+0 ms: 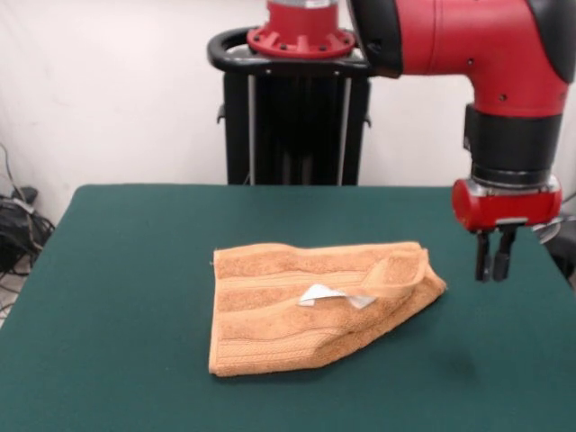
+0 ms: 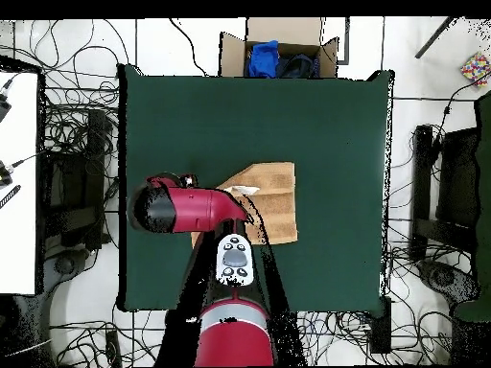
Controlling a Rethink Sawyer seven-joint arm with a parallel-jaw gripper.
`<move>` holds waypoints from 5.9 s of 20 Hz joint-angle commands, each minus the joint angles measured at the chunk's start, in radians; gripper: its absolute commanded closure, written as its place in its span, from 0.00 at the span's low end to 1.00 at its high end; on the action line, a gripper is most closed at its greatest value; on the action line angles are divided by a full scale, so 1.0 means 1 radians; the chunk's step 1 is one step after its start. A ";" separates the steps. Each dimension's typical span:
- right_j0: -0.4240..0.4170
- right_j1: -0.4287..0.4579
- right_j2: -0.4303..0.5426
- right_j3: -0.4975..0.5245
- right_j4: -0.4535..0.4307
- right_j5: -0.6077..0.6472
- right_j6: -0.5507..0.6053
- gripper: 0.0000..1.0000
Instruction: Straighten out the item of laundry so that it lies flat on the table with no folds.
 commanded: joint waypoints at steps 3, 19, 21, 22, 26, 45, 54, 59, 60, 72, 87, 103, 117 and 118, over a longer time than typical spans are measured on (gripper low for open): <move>-0.010 0.060 -0.024 -0.041 0.071 0.048 0.234 1.00; -0.176 -0.081 0.001 0.008 -0.142 0.195 -0.035 1.00; -0.190 -0.099 0.016 0.011 -0.175 0.207 -0.053 1.00; -0.193 -0.105 0.022 0.012 -0.186 0.223 -0.056 1.00; -0.230 -0.140 0.065 0.050 -0.227 0.192 -0.009 0.00; -0.213 -0.090 0.064 0.117 -0.232 0.152 0.088 0.00; -0.250 -0.095 0.117 0.178 -0.224 0.132 0.076 0.00; -0.234 -0.082 0.138 0.188 -0.199 0.112 0.107 0.00; -0.229 -0.084 0.140 0.193 -0.194 0.110 0.113 0.00; -0.166 -0.086 0.143 0.171 -0.159 0.130 0.157 0.00; -0.184 -0.036 0.139 0.139 -0.171 0.073 0.143 0.00; -0.172 0.000 0.117 0.115 -0.165 -0.074 0.163 0.00; -0.235 0.038 0.158 0.132 -0.195 -0.138 0.141 0.00; -0.239 0.035 0.166 0.139 -0.194 -0.136 0.141 0.00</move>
